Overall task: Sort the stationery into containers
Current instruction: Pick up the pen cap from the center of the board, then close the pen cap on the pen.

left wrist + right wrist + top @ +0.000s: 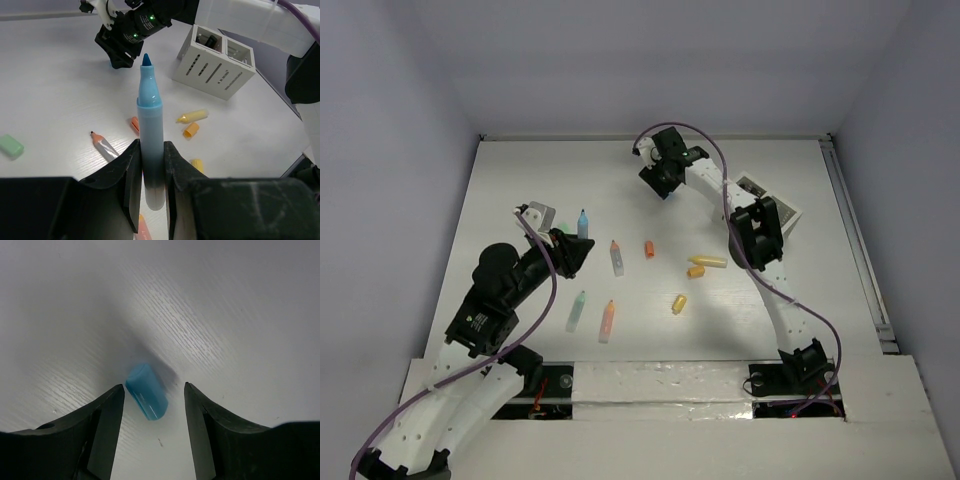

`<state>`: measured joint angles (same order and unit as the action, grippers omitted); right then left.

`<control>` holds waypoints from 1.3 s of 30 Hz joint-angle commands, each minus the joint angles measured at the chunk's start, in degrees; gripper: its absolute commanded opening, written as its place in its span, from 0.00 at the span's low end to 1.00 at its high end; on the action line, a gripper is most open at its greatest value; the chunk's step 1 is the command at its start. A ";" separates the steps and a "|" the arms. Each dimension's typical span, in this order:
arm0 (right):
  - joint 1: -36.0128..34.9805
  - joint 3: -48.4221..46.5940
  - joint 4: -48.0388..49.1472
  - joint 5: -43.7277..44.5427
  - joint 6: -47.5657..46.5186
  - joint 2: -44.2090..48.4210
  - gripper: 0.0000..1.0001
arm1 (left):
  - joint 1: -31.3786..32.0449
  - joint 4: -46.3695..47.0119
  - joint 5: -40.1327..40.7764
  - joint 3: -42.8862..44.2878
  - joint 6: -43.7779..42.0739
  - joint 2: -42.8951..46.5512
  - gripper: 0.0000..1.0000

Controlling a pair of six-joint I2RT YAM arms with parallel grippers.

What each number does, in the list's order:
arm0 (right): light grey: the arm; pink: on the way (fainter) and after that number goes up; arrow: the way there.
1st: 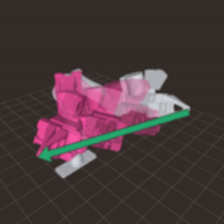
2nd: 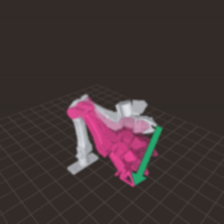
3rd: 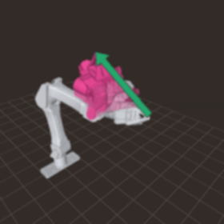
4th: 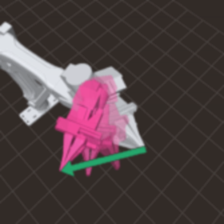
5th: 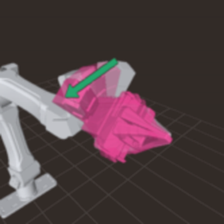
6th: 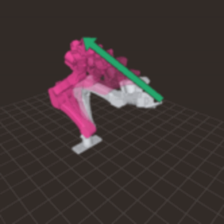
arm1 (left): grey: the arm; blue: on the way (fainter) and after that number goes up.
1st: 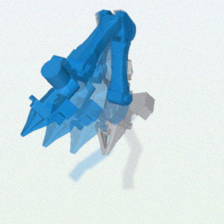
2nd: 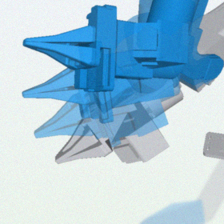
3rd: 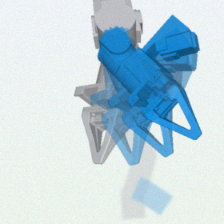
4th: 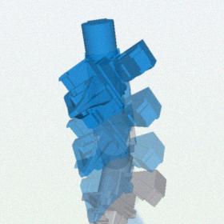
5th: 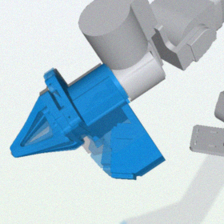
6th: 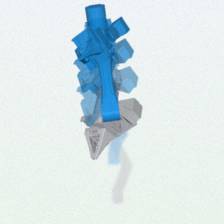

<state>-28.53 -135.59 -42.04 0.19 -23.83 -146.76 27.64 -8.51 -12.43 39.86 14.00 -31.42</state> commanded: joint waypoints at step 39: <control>2.61 76.49 106.46 -37.88 83.30 55.35 0.00 | 0.14 17.91 -15.60 0.40 10.16 -7.33 0.00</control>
<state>-25.85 -66.15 37.43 -32.60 38.15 -89.67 27.64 1.13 -22.92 39.86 20.62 -36.62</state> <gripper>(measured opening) 0.291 0.150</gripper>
